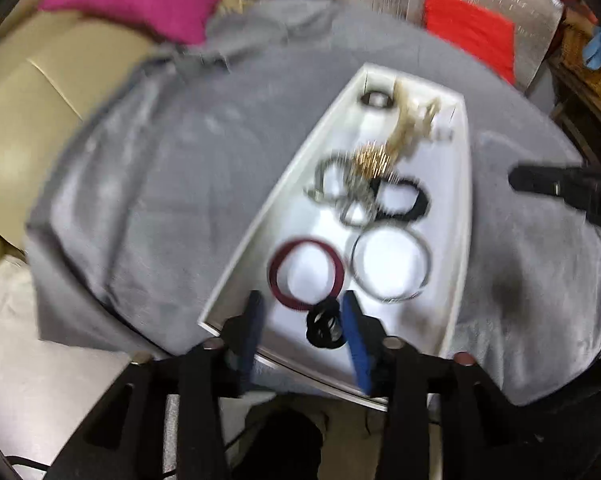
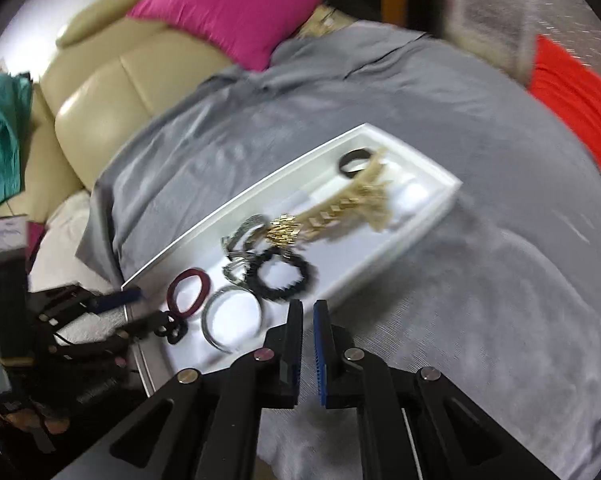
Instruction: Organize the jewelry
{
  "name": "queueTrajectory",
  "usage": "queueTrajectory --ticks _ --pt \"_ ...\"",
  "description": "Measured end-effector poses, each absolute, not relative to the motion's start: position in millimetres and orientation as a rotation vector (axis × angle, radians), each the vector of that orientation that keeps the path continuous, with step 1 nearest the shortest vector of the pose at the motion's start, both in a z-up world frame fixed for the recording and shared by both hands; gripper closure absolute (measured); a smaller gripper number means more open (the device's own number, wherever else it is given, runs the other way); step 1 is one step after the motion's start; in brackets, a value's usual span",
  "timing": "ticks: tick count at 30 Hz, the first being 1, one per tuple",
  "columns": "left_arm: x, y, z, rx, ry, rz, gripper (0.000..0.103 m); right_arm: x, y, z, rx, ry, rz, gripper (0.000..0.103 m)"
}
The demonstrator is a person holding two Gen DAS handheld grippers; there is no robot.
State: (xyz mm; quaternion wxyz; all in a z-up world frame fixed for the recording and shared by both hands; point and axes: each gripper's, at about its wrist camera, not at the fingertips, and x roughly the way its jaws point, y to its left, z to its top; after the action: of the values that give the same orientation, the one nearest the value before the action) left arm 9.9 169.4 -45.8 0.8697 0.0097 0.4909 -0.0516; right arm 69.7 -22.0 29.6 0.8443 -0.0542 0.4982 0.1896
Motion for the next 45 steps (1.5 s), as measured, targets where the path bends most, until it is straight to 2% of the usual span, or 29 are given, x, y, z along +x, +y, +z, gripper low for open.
queueTrajectory --ticks 3,4,5,7,9,12,19,24,42,45 --pt "-6.3 162.9 -17.8 0.009 0.918 -0.060 0.039 52.0 -40.5 42.0 -0.053 0.996 0.381 0.062" --pt "-12.5 161.5 -8.5 0.007 0.888 -0.047 0.038 45.6 -44.6 46.4 -0.043 0.972 0.374 0.041" --pt "-18.5 160.3 -1.3 0.005 0.868 -0.036 0.037 38.3 -48.6 52.4 -0.037 0.936 0.372 0.033" --pt "-31.9 151.9 15.1 0.014 0.817 0.001 0.035 20.7 -52.3 64.1 -0.050 0.882 0.362 0.034" --pt "-45.7 143.8 28.7 0.051 0.759 0.048 0.028 8.4 -55.7 74.7 -0.027 0.853 0.374 0.034" --pt "-63.3 133.9 48.1 0.102 0.691 0.102 0.023 -10.3 -62.1 88.5 -0.010 0.812 0.381 0.034" --pt "-90.6 130.5 81.6 0.098 0.622 0.188 0.021 -51.6 -68.4 117.2 -0.001 0.736 0.398 0.034" --pt "-104.0 128.6 95.3 0.094 0.588 0.212 0.015 -72.4 -71.6 129.7 0.023 0.699 0.404 0.033" --pt "-89.8 131.4 62.0 0.062 0.707 0.202 0.015 -73.9 -98.3 113.7 0.126 0.731 0.366 0.033" --pt "-91.4 132.6 64.8 0.055 0.700 0.210 0.015 -78.2 -85.1 116.3 0.072 0.708 0.367 0.034"
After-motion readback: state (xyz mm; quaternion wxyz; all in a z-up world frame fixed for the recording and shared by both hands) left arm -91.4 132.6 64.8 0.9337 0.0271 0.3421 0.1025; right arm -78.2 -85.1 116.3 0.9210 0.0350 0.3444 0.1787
